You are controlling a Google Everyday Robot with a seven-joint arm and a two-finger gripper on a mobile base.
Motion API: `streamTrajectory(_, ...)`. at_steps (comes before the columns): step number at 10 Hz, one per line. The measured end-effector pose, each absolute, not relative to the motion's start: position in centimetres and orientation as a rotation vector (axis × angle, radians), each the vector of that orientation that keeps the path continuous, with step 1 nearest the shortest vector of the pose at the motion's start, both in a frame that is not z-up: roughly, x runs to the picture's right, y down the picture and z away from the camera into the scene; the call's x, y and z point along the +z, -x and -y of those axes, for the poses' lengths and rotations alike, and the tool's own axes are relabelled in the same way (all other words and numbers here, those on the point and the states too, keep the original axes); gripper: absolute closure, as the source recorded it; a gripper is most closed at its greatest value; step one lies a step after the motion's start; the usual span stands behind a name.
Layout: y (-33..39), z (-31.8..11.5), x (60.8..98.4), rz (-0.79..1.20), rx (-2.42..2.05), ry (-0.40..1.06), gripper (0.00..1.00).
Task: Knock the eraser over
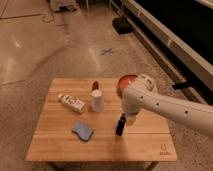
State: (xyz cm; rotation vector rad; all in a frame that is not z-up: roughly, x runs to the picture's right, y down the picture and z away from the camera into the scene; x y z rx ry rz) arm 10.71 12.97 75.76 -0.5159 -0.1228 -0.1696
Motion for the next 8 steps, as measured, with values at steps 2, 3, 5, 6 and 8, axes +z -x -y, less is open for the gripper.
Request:
streamTrajectory(2, -11.10, -12.86, 75.87, 0.123, -0.168, 0.513, 0.35)
streamTrajectory(3, -11.19, -12.87, 75.90, 0.125, -0.169, 0.514, 0.35)
streamTrajectory(5, -11.28, -12.68, 75.97, 0.131, -0.167, 0.513, 0.35)
streamTrajectory(6, -11.28, -12.60, 76.00, 0.135, -0.166, 0.512, 0.35)
streamTrajectory(8, -11.20, -12.53, 76.11, 0.140, -0.172, 0.511, 0.35)
